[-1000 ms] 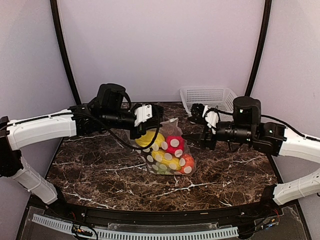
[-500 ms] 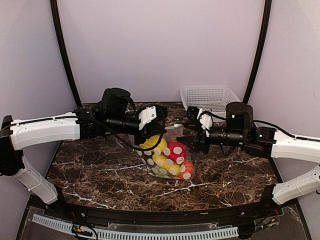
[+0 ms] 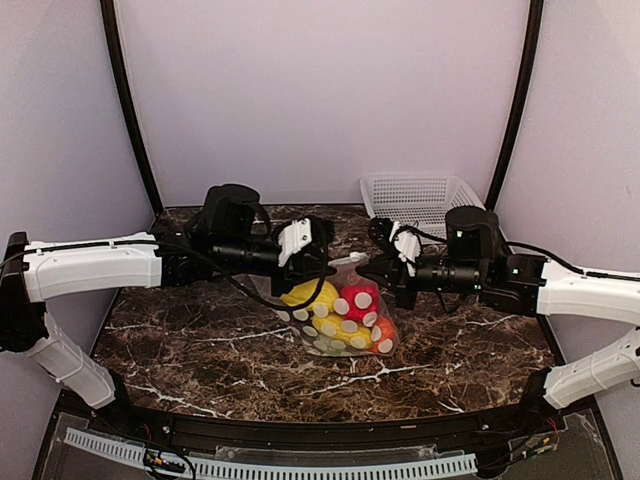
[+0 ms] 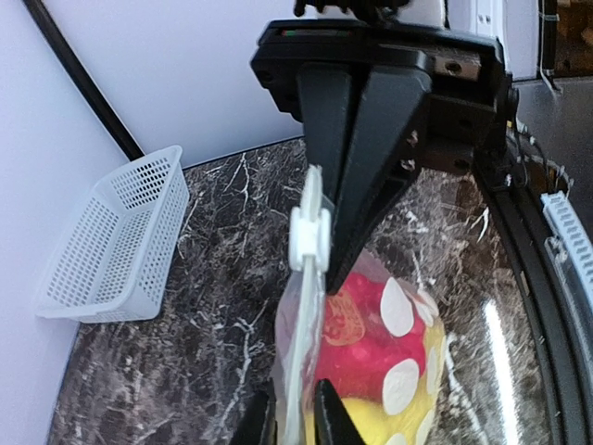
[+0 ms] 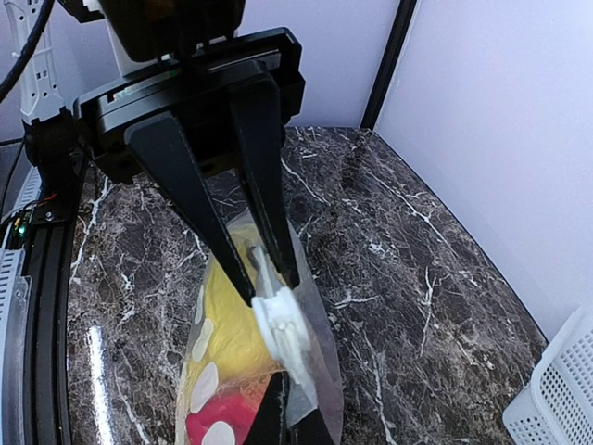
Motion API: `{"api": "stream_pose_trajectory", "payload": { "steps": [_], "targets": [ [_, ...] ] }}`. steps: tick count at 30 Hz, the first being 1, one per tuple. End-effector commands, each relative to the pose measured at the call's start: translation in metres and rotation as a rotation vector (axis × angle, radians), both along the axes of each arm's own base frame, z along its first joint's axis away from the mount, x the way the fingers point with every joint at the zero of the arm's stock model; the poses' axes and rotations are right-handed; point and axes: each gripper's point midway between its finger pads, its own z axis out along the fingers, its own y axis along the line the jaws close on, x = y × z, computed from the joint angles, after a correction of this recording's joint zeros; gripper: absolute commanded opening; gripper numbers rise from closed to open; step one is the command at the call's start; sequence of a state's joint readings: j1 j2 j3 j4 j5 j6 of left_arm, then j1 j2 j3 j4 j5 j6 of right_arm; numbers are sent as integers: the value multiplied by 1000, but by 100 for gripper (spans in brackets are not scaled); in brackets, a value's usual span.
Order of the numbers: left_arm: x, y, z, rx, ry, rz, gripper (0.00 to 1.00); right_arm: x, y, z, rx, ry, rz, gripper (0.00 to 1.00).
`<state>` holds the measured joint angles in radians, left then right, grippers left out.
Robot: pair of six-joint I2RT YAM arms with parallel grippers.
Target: Open the zip-top bag and remove the fake food
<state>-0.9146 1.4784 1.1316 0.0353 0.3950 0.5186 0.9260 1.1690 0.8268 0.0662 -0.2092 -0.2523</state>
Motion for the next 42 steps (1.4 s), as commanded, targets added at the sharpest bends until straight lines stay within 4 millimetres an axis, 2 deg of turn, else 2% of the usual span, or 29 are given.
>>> {"api": "stream_pose_trajectory", "payload": {
  "steps": [1,3,4,8,13,19,24,31,39,42],
  "targets": [
    [-13,1,24,-91,-30,-31,30,-5,2,16,39,-40,43,0],
    [-17,1,33,-128,-30,-46,45,-7,2,15,34,-49,54,0],
    [-20,0,39,-152,-32,-63,50,-7,1,16,37,-57,54,0],
    [-33,-8,52,-208,-1,-127,53,-7,-1,15,28,-70,52,0],
    [-35,-21,55,-225,19,-157,52,-8,0,14,25,-67,59,0],
    [-30,-31,54,-228,18,-160,48,-10,-1,14,30,-70,64,0],
    [-27,-36,51,-222,18,-162,41,-10,-2,13,30,-71,63,0],
    [-26,-33,46,-210,11,-152,14,-10,-6,14,36,-85,51,0],
    [-16,-22,22,-140,0,-68,11,-12,-17,16,59,-107,21,0],
    [-13,-18,19,-130,-4,-44,10,-14,-20,14,61,-104,15,0]
  ]
}}
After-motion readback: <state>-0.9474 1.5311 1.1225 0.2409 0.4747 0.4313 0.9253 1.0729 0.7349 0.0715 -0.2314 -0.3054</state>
